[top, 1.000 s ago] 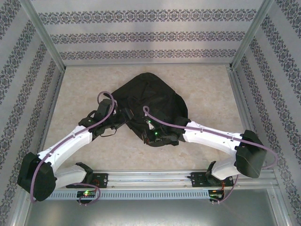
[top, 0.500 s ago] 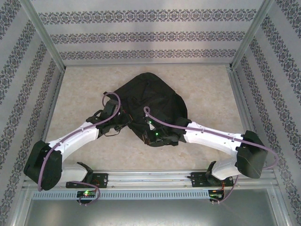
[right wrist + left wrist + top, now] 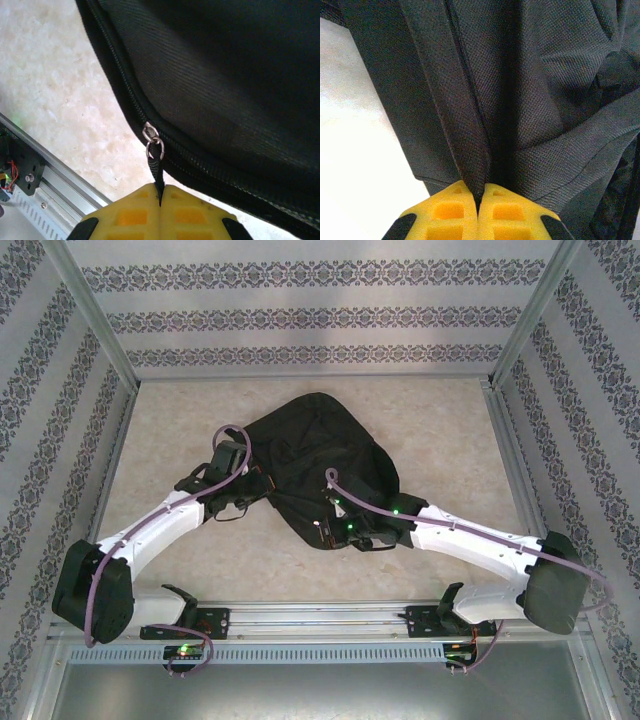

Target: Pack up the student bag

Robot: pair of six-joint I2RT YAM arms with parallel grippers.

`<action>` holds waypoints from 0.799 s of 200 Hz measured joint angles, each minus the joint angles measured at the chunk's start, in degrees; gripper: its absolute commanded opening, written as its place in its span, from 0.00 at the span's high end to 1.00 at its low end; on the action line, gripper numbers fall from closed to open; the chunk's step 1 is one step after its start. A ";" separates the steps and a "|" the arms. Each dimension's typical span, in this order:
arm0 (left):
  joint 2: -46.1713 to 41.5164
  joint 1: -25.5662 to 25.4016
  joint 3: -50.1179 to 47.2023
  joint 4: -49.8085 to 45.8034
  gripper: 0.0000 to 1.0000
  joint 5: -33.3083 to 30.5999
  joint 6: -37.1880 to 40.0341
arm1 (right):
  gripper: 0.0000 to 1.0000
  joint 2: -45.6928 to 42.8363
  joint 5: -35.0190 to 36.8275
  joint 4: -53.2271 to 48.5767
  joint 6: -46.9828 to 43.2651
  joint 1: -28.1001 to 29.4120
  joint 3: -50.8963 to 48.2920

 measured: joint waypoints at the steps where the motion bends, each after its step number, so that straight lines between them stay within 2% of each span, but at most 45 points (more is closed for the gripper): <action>1: 0.00 0.00 0.07 -0.13 1.00 -0.07 0.11 | 1.00 -0.02 0.00 -0.04 -0.02 -0.04 0.00; 43: 1.03 0.33 4.15 -6.43 0.99 -1.18 4.90 | 1.00 -0.72 -3.58 -0.07 -1.62 -1.01 0.00; 51: 1.95 0.39 5.35 -7.58 0.94 -1.22 5.84 | 1.00 -0.61 -5.03 0.37 -1.73 -1.01 0.02; 69: 3.67 0.63 7.50 -9.51 0.71 -1.27 7.43 | 1.00 1.09 -9.03 0.70 -1.62 -1.42 1.20; 107: 2.19 1.81 9.77 -10.99 0.54 -2.54 6.05 | 1.00 9.68 -18.08 0.17 -0.24 -2.86 8.59; 136: -4.09 0.26 9.01 -14.19 0.52 -2.29 0.52 | 1.00 12.76 -21.79 -0.22 1.22 -3.82 11.82; 160: -7.91 -1.99 6.25 -14.60 0.55 -0.85 -4.13 | 1.00 12.79 -23.96 0.07 2.62 -4.90 11.82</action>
